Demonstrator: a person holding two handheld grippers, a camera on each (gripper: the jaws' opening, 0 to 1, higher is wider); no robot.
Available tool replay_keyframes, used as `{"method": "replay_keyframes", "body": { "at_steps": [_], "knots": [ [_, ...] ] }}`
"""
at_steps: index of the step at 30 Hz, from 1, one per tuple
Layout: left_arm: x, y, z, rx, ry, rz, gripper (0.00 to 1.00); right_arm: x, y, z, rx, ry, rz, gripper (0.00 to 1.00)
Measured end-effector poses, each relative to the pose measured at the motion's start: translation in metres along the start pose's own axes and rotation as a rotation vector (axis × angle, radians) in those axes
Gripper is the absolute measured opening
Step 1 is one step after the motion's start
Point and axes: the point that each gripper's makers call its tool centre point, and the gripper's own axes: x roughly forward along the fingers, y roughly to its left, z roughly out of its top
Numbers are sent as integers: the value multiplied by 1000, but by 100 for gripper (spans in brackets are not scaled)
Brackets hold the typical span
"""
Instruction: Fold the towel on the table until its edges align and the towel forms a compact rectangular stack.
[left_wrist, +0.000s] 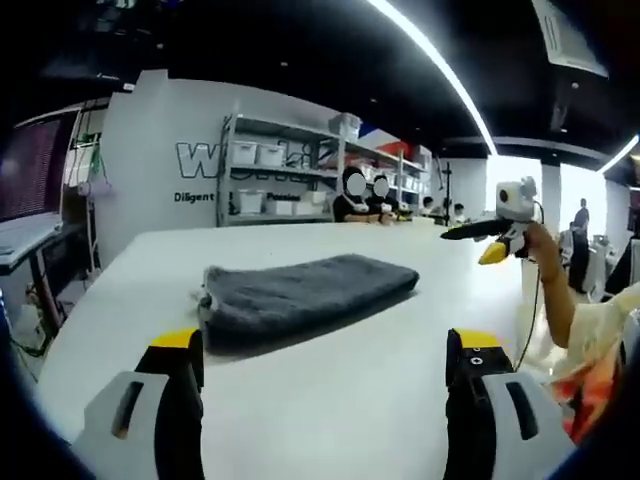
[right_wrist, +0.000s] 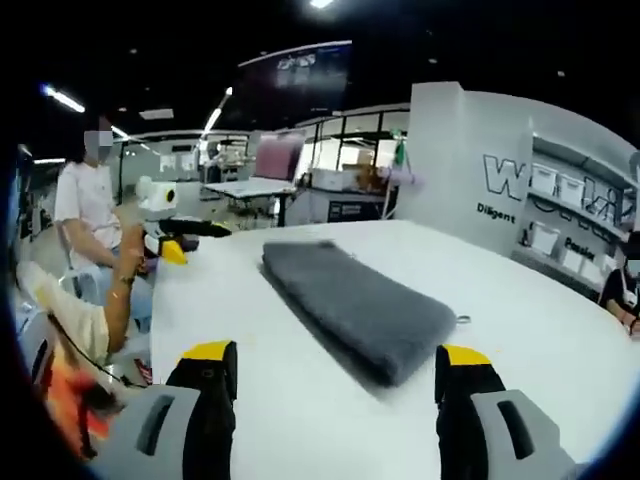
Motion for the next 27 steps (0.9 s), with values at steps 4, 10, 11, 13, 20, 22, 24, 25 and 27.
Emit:
{"method": "replay_keyframes", "body": {
  "at_steps": [4,10,11,13,20,22,24,25,27],
  "knots": [
    [-2,1,3,-5,-8,-8,99,15,-36,11,73,34,-42,77],
    [-3,-4,6,24,-10,-6,99,46,-68,1,172,138,-60,62],
    [-3,-7,5,31,-7,-11,99,50,-66,-5,191,160,-57,59],
    [-3,-9,4,40,-4,-17,99,62,-70,-10,207,190,-55,53],
    [2,-6,0,41,8,-9,99,92,-74,-32,307,310,-6,42],
    [2,-8,0,50,10,-16,99,97,-75,-39,340,332,-2,42],
    [-1,-8,1,61,7,-16,99,99,-79,-47,338,358,-21,40],
    [-2,-8,1,62,4,-16,99,99,-82,-50,345,367,-33,39],
    [-4,-7,2,63,0,-14,99,103,-93,-56,390,389,-36,37]
  ]
}}
